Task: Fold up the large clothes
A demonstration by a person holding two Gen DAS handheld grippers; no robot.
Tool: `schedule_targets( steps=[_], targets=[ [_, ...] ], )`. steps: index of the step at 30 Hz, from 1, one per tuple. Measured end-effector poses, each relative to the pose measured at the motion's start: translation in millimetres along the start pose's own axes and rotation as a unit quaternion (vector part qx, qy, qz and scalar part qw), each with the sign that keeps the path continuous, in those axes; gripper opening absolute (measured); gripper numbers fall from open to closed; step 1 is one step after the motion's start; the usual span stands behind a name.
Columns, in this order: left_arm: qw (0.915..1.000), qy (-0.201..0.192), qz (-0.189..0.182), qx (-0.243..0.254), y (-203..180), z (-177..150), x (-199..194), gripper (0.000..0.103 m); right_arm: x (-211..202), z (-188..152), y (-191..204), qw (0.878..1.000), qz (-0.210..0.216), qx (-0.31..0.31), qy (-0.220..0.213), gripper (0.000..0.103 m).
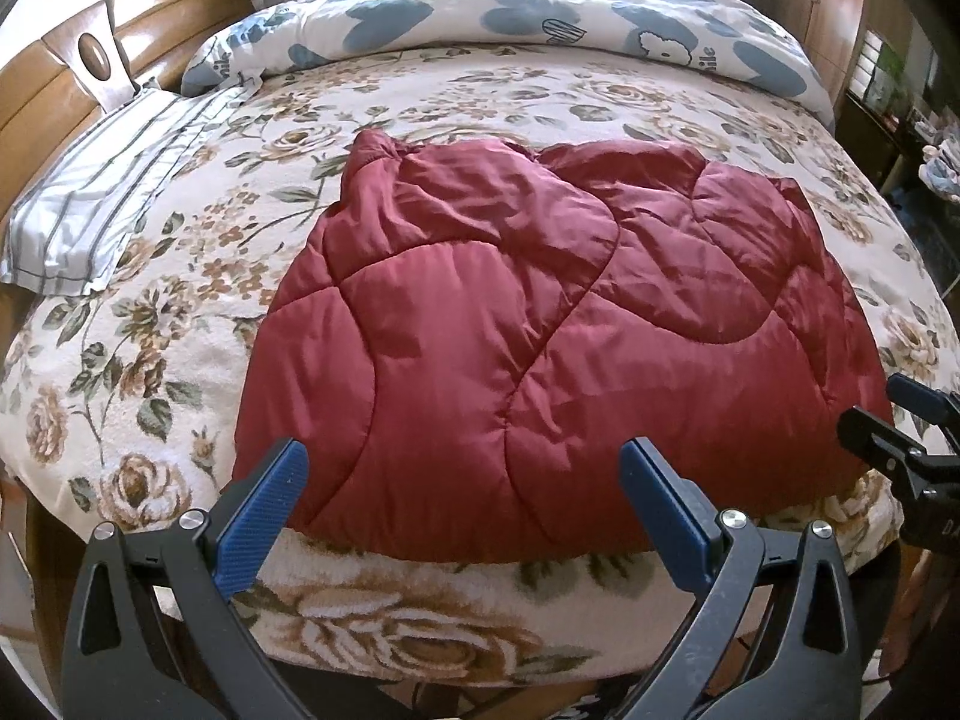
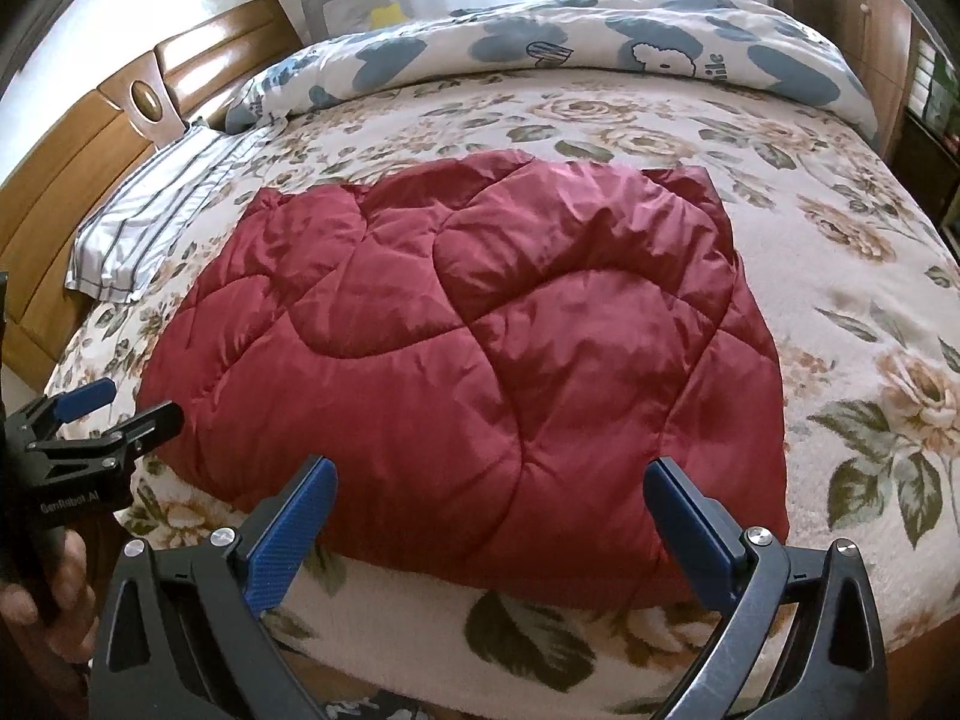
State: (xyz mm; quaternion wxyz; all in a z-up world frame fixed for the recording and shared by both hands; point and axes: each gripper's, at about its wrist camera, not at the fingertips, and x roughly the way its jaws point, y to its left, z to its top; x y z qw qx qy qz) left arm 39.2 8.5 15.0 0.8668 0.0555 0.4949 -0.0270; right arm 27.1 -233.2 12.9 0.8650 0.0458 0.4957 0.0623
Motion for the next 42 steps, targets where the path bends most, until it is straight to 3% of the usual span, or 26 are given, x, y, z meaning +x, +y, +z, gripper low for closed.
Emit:
schedule_targets(
  steps=[42],
  targets=[
    [1.0,0.001,-0.005,-0.003,-0.4,10.7,6.0,0.103,4.1,6.5,-0.3,1.0,0.002,0.005,0.005,0.103]
  ],
)
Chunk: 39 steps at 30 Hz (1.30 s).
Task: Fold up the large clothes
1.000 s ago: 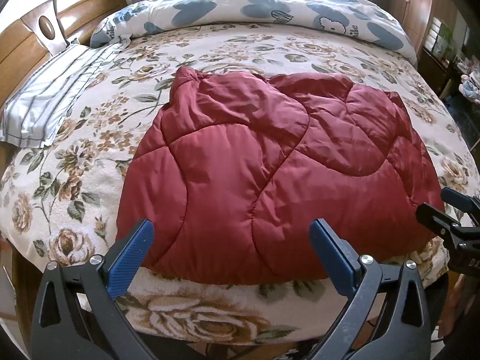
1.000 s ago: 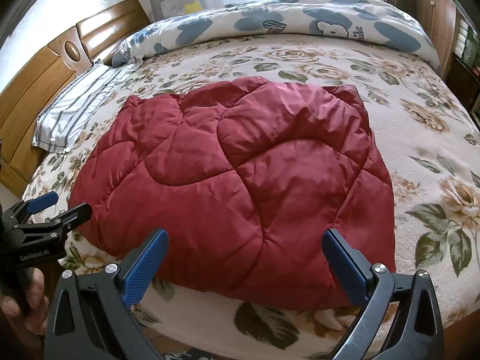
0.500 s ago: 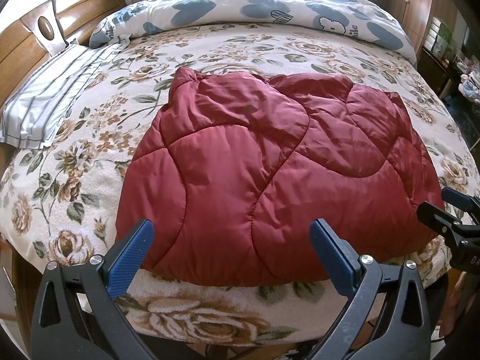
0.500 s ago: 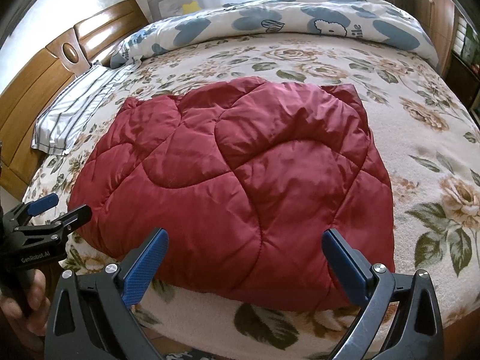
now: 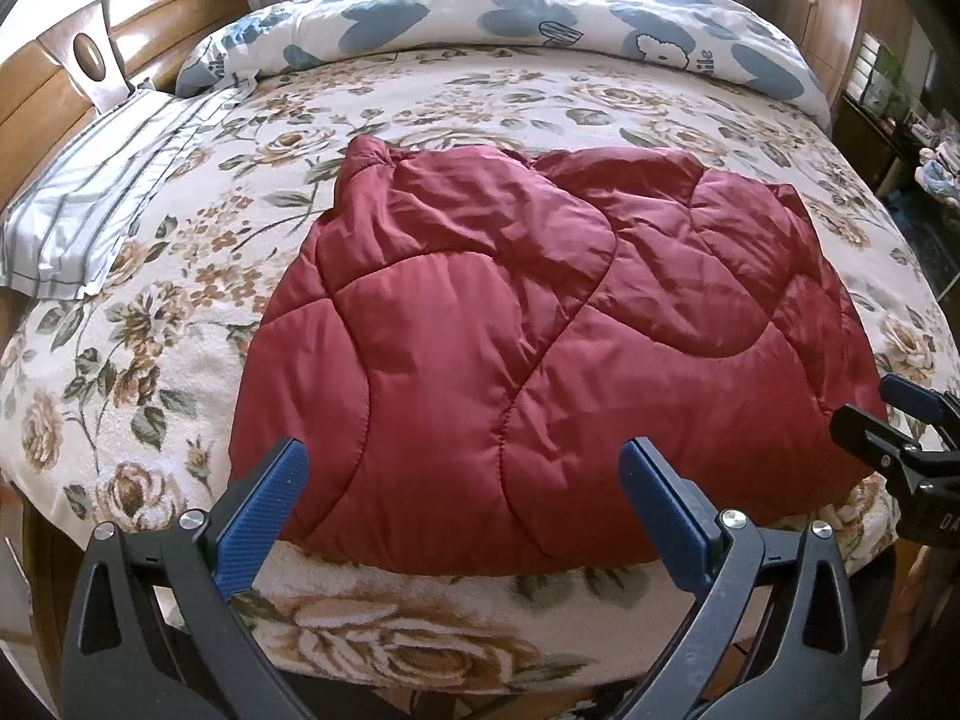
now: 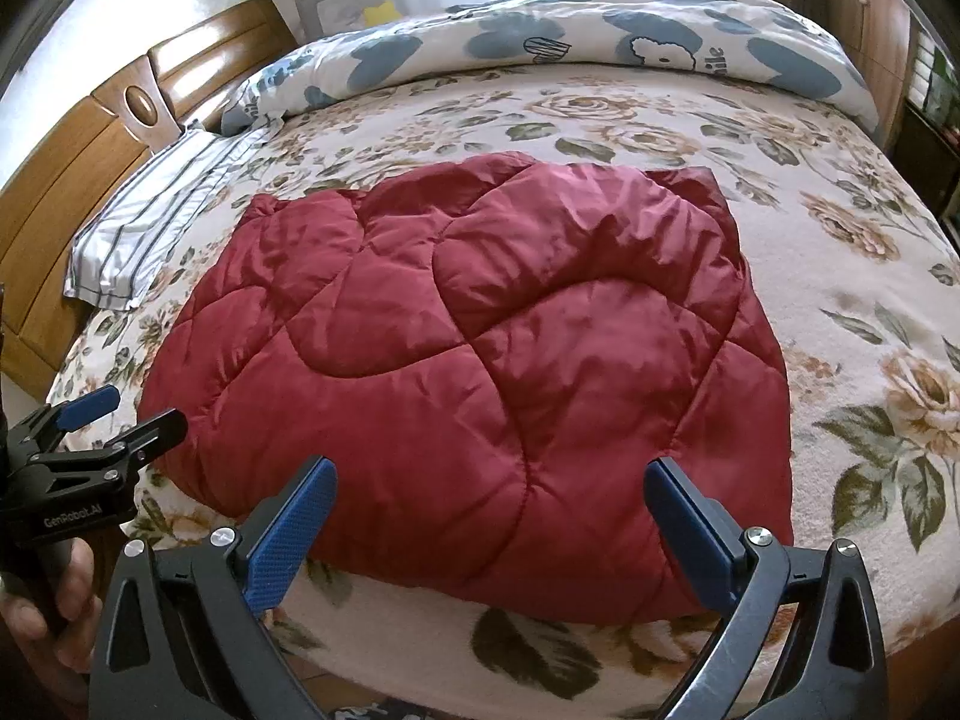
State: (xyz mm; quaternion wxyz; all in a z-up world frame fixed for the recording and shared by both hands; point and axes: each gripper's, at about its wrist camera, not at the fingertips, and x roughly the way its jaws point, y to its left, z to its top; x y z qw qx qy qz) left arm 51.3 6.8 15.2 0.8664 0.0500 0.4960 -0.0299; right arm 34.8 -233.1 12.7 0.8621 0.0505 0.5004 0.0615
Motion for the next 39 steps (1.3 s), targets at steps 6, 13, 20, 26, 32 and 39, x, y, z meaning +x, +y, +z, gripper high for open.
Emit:
schedule_targets(
  steps=[6,13,20,26,32,39],
  targets=[
    [1.0,0.0,0.0,0.001,0.2,0.0,0.0,0.103,-0.1,0.2,0.0,1.0,0.001,0.0,0.0,0.103],
    [1.0,-0.002,0.0,0.002,-0.5,-0.1,-1.6,0.103,-0.2,0.4,-0.3,1.0,0.0,0.001,0.0,0.103],
    [1.0,-0.002,0.0,0.002,-0.9,-0.3,-2.0,0.103,-0.4,0.1,1.0,1.0,0.0,0.001,0.0,0.103],
    [1.0,-0.002,0.0,0.002,-0.9,0.3,-1.8,0.103,-0.5,0.4,0.7,1.0,0.0,0.001,0.001,0.103],
    [1.0,-0.003,0.0,0.002,-1.1,0.4,-2.1,0.103,-0.5,0.7,0.0,1.0,0.0,0.001,0.001,0.103],
    [1.0,-0.003,0.0,0.002,-1.1,0.1,-1.9,0.103,-0.7,0.8,-0.3,1.0,0.0,0.002,0.001,0.103]
  ],
)
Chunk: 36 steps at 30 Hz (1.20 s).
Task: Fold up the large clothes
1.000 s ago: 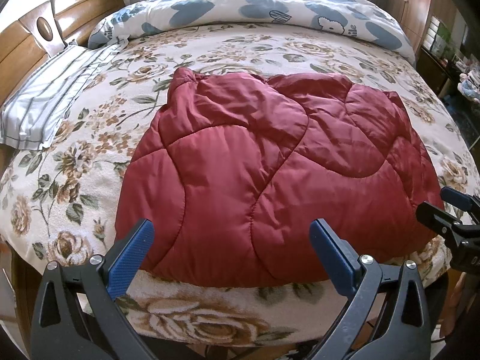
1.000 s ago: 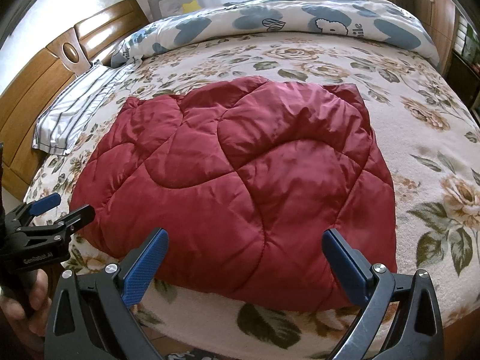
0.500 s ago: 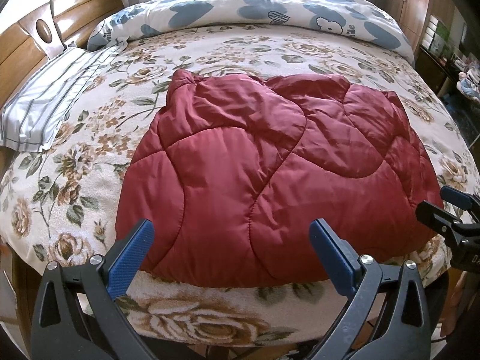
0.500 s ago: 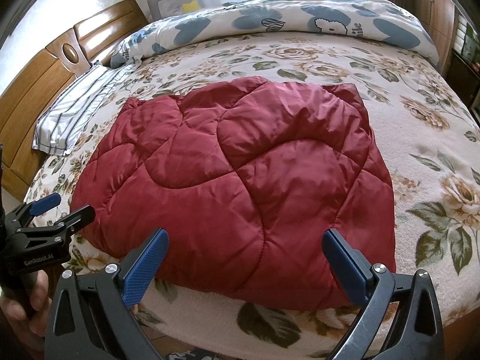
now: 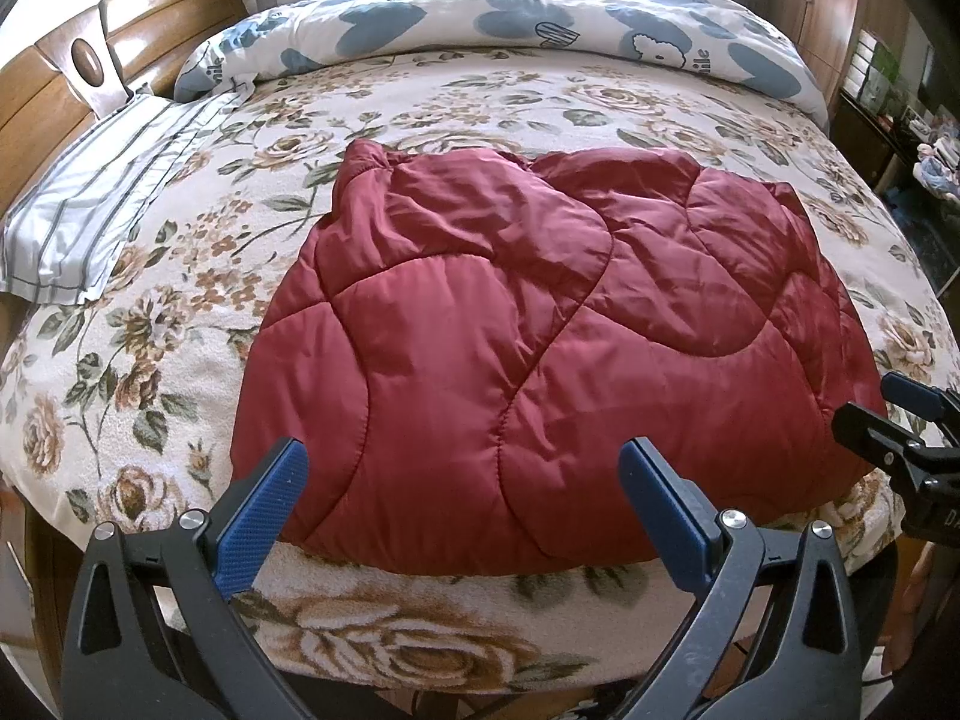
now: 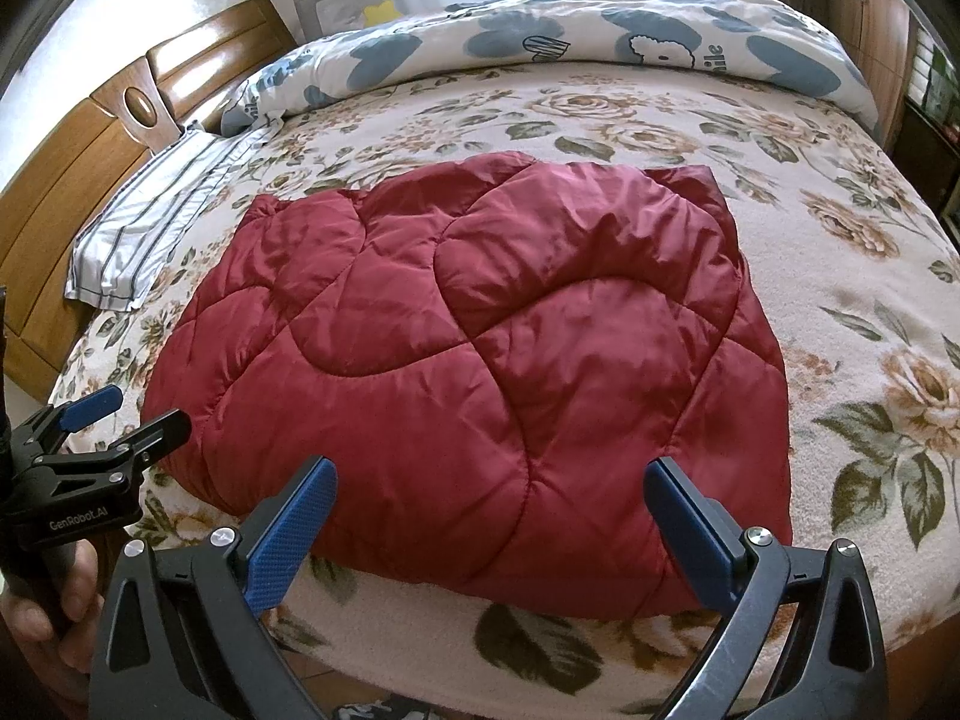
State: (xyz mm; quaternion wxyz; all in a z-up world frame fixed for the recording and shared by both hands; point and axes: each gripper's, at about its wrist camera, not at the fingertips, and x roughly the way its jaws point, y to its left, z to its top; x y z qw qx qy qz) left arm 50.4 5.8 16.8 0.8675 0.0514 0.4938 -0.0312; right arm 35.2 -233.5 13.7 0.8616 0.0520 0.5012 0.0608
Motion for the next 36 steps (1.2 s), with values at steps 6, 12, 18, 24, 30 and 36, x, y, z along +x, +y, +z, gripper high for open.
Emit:
schedule_targets(
  steps=[6,12,18,24,30,36],
  targets=[
    [1.0,0.0,0.001,-0.001,-0.1,0.5,0.2,0.103,-0.1,-1.4,1.5,1.0,-0.001,0.002,0.0,0.103],
    [1.0,0.001,0.0,0.0,0.3,1.0,0.8,0.103,-0.1,-1.7,0.9,1.0,0.0,0.002,0.001,0.103],
    [1.0,0.001,0.001,-0.001,1.9,-1.5,0.2,0.103,-0.1,-1.8,1.1,1.0,0.0,0.004,0.0,0.103],
    [1.0,0.001,0.002,-0.004,4.9,-0.7,1.3,0.103,-1.2,-2.5,-1.3,1.0,0.0,0.007,0.0,0.103],
    [1.0,-0.005,0.004,-0.004,8.4,1.4,1.7,0.103,-3.5,-2.9,-5.8,1.0,0.002,0.013,-0.003,0.103],
    [1.0,-0.005,-0.004,-0.004,7.1,3.1,1.8,0.103,-4.6,-2.3,-7.5,1.0,0.006,0.016,-0.002,0.103]
  ],
)
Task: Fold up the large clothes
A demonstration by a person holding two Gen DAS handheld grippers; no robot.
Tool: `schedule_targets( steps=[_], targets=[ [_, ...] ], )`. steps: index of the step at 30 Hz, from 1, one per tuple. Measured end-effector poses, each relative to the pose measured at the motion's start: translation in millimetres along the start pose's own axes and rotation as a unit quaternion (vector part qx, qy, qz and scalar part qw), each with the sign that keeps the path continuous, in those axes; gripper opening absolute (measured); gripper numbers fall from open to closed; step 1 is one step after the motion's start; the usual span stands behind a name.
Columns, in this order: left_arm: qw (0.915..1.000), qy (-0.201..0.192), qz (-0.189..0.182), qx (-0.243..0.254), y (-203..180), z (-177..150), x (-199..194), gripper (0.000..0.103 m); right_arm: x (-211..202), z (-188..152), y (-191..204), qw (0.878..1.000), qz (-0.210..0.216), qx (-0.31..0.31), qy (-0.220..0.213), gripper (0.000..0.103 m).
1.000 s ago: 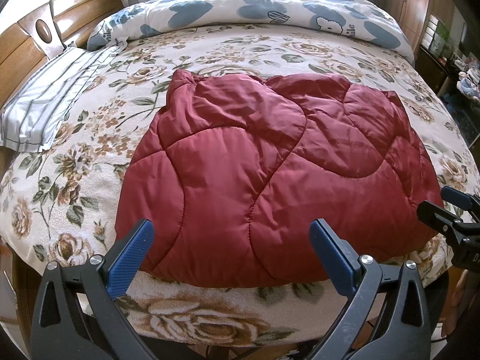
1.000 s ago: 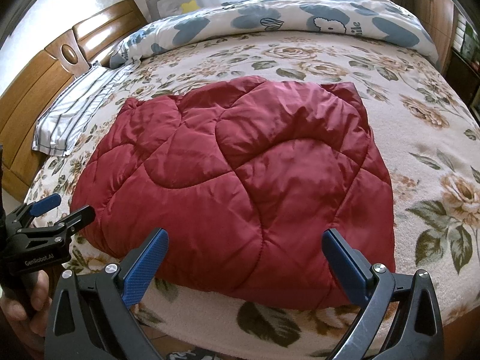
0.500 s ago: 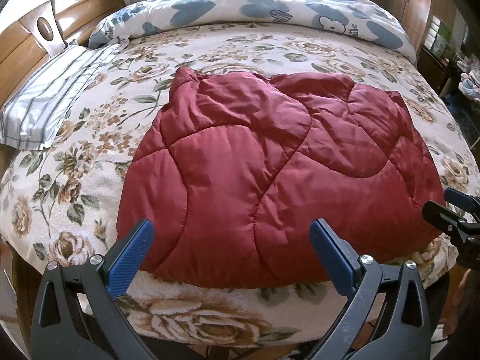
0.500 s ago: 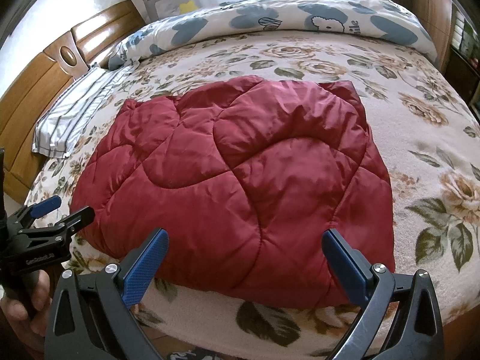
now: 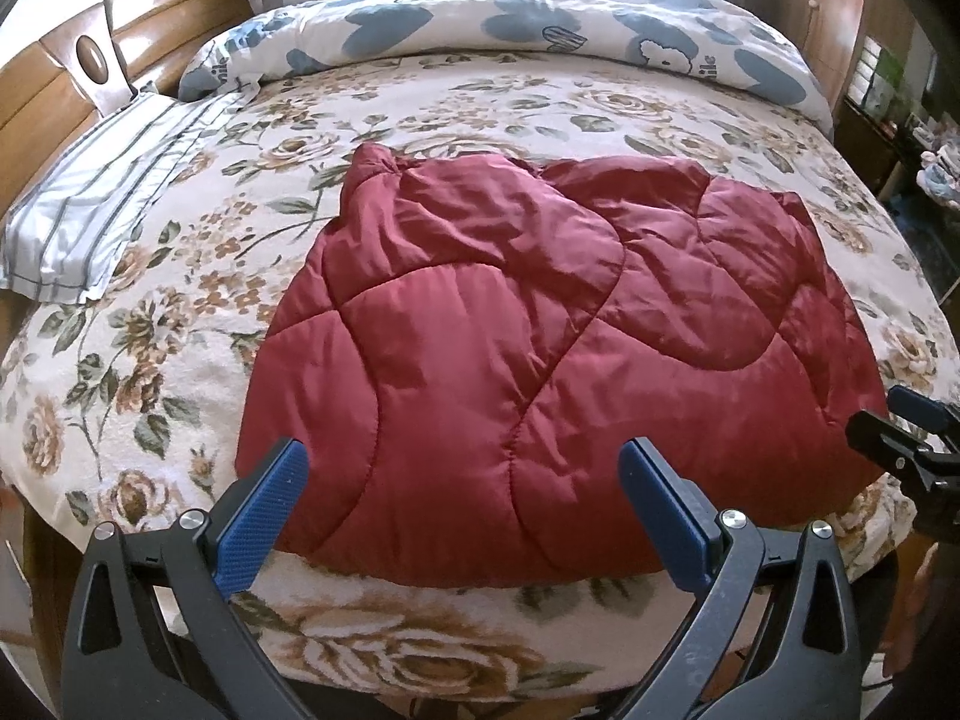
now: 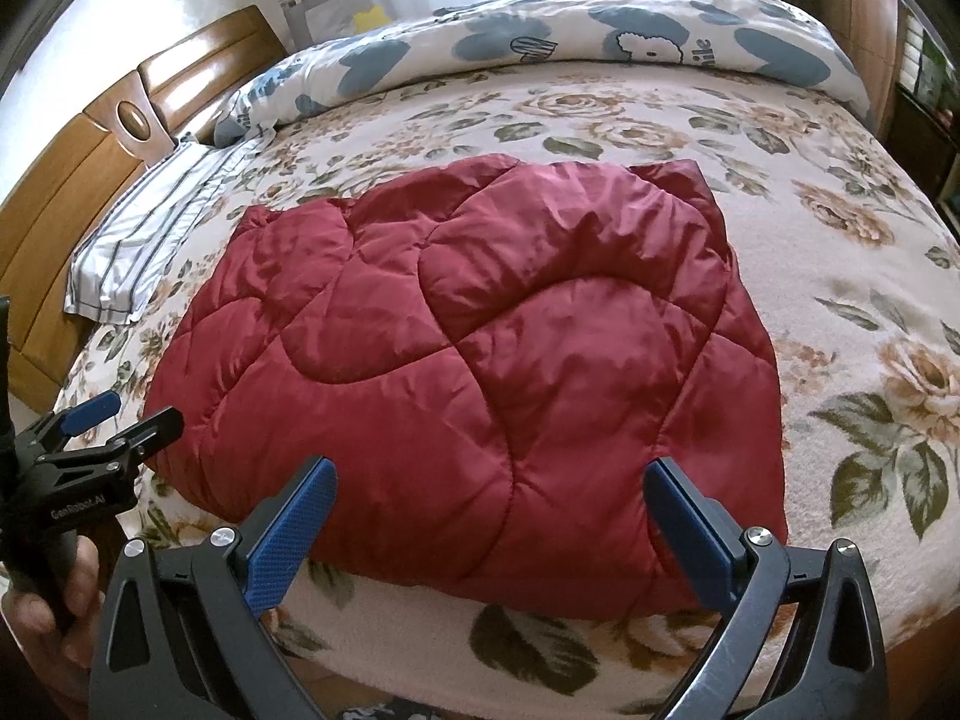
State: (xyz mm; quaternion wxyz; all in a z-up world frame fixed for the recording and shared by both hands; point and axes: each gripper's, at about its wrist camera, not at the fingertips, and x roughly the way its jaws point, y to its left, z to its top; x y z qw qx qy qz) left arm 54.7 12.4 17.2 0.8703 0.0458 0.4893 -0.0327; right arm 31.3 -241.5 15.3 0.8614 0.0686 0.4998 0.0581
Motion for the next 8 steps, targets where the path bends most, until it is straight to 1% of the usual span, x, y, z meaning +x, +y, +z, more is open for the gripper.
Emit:
schedule_targets(
  steps=[5,8],
  targets=[
    [1.0,-0.002,0.001,0.007,-7.7,0.8,0.8,0.103,1.1,1.3,-1.8,1.0,0.001,0.002,0.001,0.103],
    [0.9999,-0.003,-0.005,0.01,-10.9,1.2,0.6,0.103,0.9,2.1,-1.8,1.0,0.003,0.004,0.001,0.103]
  ],
)
